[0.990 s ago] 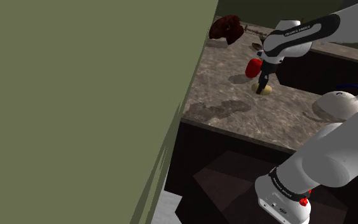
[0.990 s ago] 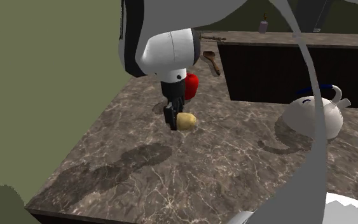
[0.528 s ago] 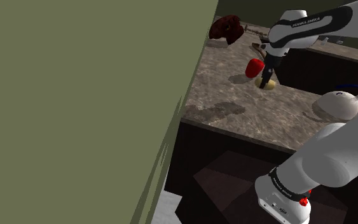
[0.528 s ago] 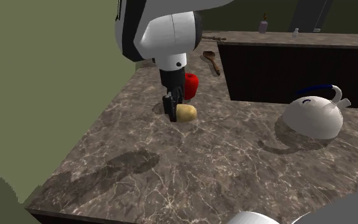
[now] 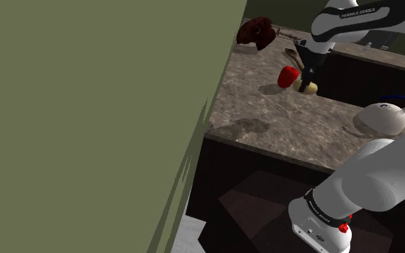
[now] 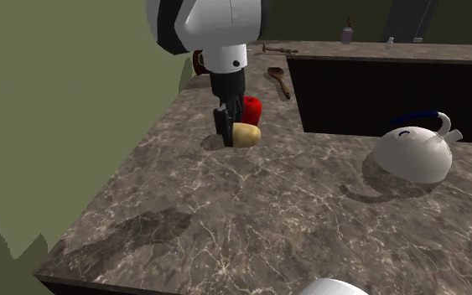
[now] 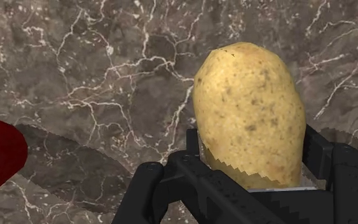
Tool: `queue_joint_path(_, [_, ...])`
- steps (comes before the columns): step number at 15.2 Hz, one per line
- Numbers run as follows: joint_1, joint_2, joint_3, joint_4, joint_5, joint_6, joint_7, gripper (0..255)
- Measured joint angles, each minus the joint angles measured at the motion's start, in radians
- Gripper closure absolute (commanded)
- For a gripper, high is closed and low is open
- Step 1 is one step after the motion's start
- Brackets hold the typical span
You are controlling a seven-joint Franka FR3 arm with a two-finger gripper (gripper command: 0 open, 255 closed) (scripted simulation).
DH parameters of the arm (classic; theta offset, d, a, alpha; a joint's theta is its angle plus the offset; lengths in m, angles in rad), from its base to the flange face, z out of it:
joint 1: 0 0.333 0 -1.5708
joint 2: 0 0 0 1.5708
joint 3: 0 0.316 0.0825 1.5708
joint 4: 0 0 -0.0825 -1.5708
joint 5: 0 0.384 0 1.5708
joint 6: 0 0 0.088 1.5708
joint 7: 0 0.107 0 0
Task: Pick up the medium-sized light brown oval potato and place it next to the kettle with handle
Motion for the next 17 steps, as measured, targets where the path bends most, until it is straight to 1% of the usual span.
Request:
queue_joint_path(12, [0.004, -0.037, 0.025, 0.130, -0.004, -0.164, 0.002, 255])
queue_joint_path(17, [0.007, -0.033, 0.029, 0.201, 0.001, -0.231, -0.006, 255])
